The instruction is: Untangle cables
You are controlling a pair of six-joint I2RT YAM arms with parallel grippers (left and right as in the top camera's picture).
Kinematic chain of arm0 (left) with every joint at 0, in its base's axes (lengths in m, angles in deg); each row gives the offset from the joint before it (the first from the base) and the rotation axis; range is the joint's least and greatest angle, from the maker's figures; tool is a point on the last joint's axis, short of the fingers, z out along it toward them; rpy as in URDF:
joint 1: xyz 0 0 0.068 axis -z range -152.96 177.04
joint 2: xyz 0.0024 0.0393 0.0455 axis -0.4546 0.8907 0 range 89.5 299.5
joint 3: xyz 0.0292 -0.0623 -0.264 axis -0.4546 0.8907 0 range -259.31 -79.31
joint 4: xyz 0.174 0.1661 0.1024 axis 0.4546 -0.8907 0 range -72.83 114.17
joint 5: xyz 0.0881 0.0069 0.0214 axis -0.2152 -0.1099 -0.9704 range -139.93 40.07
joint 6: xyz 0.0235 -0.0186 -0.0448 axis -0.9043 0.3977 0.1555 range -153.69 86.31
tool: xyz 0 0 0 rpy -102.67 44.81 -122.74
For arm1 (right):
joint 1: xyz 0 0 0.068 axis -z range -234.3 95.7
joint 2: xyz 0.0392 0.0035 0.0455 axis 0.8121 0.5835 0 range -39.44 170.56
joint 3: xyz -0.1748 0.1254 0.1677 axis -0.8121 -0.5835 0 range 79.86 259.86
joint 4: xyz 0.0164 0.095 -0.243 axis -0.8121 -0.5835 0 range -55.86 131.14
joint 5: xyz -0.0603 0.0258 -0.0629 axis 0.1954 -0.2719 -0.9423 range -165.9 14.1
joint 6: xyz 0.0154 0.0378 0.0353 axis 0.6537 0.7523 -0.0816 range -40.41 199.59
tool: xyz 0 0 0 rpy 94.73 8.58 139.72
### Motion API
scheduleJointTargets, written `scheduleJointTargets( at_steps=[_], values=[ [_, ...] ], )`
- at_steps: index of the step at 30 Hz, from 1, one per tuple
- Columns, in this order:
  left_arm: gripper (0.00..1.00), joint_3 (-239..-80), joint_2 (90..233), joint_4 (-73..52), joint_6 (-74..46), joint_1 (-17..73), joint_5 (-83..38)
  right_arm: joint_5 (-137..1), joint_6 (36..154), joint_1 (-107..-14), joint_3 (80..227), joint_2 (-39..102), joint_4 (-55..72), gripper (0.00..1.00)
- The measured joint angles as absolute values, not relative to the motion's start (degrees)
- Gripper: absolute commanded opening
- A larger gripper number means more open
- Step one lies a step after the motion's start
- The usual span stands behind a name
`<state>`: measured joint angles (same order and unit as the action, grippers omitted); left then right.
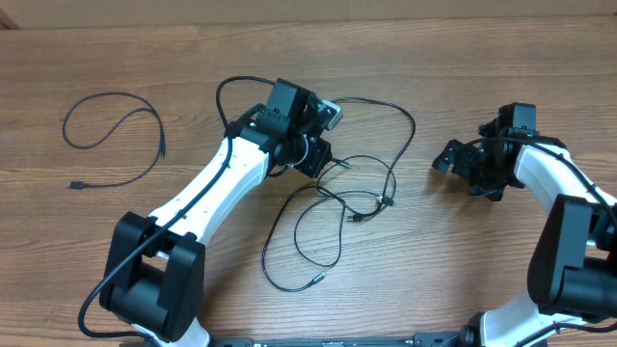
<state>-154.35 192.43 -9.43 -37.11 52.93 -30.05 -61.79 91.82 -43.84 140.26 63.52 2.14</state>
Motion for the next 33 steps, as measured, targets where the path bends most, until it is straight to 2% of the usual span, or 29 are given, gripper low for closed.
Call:
scheduleJointTargets(
  at_steps=[19,22,26,33],
  values=[
    [0.14,-152.4,192.5,-5.9,-38.0,53.3,-30.5,-61.8,91.8,-43.8,140.3,63.5,2.1,1.00],
    [0.16,-151.7,192.5,-5.7,-39.3,53.3,-30.5,-61.8,91.8,-43.8,140.3,63.5,2.2,1.00],
    [0.26,-151.1,192.5,-5.3,-41.2,53.7,-30.7,-61.8,91.8,-43.8,140.3,63.5,2.2,1.00],
    [0.30,-151.0,192.5,-4.7,-41.7,55.0,-30.7,-61.8,91.8,-43.8,140.3,63.5,2.2,1.00]
  ],
)
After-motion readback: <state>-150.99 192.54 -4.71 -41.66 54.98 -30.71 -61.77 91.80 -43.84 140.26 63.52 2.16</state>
